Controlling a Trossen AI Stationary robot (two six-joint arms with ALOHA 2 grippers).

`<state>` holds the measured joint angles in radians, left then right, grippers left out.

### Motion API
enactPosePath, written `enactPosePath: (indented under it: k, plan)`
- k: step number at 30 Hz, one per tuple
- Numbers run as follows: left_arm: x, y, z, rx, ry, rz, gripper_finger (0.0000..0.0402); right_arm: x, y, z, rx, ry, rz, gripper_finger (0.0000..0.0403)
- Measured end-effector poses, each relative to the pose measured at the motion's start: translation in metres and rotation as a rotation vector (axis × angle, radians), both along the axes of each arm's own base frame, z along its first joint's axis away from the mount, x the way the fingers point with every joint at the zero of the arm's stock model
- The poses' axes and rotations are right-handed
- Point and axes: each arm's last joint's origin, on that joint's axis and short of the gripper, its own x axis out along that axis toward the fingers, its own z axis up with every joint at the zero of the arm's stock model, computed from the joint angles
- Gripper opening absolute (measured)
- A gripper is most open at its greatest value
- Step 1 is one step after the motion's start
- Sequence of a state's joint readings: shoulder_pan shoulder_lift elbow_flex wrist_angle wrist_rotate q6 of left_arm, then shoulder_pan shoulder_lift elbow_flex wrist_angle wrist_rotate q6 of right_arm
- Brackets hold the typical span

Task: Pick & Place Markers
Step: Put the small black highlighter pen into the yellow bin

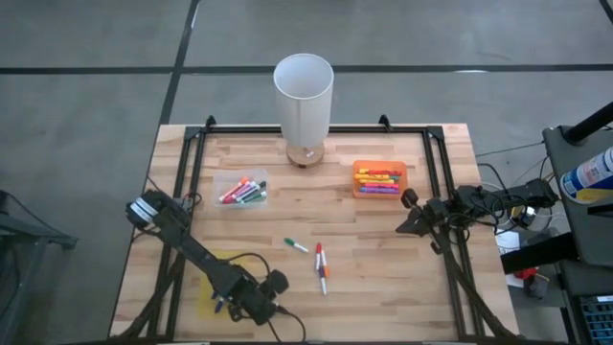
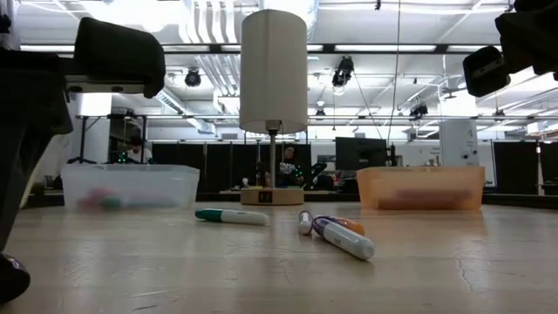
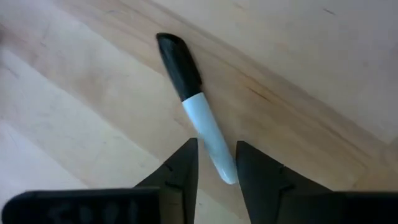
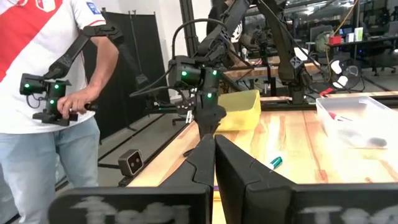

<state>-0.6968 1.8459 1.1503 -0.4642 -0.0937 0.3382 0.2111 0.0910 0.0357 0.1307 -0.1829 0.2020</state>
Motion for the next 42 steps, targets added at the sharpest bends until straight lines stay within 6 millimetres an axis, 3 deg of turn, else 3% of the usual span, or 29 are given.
enactPosePath:
  k: [10, 17, 27, 42]
  plan:
    - [-0.009, 0.007, 0.036, -0.052, -0.065, 0.029, 0.0103, 0.000, 0.000, 0.000, 0.000, 0.000, 0.000, 0.0009]
    - [-0.005, 0.000, 0.055, -0.214, -0.028, 0.102, 0.0104, 0.000, 0.000, 0.000, 0.000, 0.000, 0.000, 0.0009]
    - [0.005, -0.005, 0.023, -0.162, 0.026, 0.134, 0.0104, 0.000, 0.000, 0.000, -0.001, 0.003, 0.000, 0.0009]
    - [0.015, -0.005, 0.000, -0.129, 0.012, 0.188, 0.0104, 0.000, 0.000, 0.000, -0.001, 0.003, 0.000, 0.0009]
